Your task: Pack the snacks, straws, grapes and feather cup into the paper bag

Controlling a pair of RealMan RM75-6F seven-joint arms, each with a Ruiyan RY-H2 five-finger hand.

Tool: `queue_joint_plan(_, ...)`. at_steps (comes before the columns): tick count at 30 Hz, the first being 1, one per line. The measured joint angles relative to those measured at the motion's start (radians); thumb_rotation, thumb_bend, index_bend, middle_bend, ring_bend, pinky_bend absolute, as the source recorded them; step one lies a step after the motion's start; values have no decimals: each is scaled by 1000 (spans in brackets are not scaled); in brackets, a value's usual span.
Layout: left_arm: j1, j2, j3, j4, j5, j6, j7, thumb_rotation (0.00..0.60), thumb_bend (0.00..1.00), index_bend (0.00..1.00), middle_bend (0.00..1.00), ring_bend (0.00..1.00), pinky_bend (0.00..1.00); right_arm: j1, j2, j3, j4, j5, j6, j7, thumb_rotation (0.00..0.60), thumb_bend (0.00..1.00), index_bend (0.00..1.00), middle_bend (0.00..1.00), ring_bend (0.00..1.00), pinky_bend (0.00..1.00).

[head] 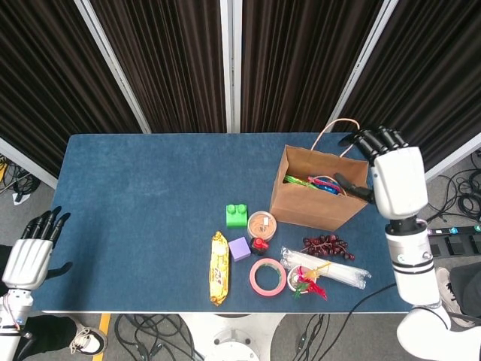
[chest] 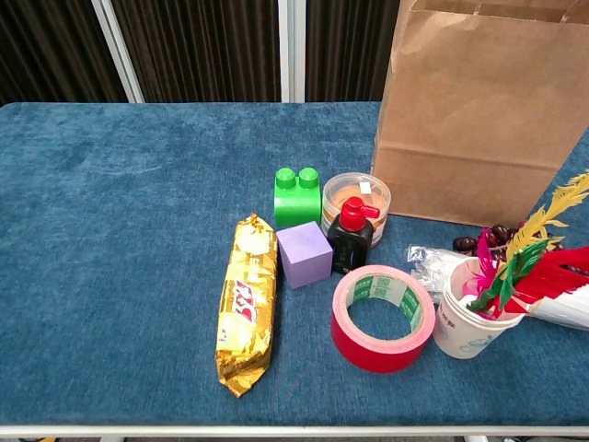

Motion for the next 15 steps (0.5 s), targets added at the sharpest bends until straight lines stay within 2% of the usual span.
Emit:
queue_joint_plan(7, 0, 7, 0, -5, 2, 3, 3, 600, 66, 102, 87, 0, 143, -15, 15, -119, -73, -153, -54, 20, 600, 8, 414, 430, 296, 377)
queue_joint_plan(15, 3, 13, 2, -10, 4, 5, -1, 600, 66, 102, 87, 0, 143, -83, 23, -275, -115, -311, -77, -38, 600, 9, 414, 437, 296, 378)
